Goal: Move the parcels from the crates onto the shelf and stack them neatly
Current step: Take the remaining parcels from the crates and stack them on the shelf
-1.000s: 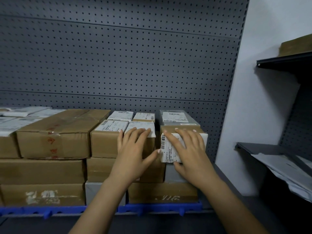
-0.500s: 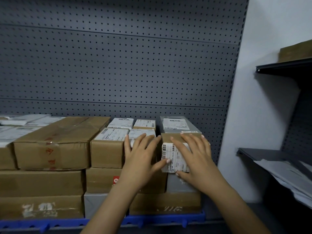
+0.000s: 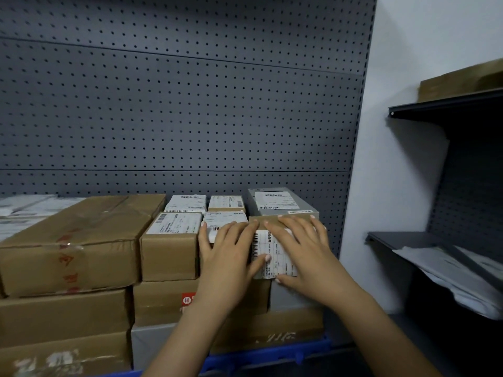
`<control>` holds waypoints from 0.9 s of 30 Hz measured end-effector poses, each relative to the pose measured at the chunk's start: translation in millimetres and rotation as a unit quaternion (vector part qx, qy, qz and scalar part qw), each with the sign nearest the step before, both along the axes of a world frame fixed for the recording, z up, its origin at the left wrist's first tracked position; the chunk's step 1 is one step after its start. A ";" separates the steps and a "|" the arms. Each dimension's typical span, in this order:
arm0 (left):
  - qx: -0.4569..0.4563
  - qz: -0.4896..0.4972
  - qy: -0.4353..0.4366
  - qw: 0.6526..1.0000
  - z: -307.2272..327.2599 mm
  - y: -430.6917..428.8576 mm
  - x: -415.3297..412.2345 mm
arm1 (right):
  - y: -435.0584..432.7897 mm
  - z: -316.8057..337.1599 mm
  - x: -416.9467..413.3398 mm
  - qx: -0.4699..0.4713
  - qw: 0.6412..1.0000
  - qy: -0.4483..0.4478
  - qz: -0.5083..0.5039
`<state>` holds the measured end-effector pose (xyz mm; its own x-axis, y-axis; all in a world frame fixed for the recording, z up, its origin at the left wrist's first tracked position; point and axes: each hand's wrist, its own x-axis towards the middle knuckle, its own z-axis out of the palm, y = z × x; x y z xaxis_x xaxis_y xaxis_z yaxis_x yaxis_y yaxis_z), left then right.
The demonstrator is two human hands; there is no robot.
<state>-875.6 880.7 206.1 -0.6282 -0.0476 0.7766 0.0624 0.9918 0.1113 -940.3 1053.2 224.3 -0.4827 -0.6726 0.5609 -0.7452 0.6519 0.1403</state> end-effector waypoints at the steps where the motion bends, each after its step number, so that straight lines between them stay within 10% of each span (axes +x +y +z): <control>1: 0.002 0.002 0.001 1.000 -0.1 0.4 0.0 | 0.0 0.6 -0.2 0.002 1.000 -0.001 0.002; 27: 0.004 0.002 -0.025 1.000 8.9 25.7 -9.1 | 42.7 26.3 -31.4 0.016 0.998 -0.034 0.058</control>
<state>-884.7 906.4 214.9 -0.6660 -0.0561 0.7438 0.0528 0.9911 0.1220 -971.8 1095.9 250.6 -0.4362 -0.7436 0.5067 -0.8241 0.5563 0.1069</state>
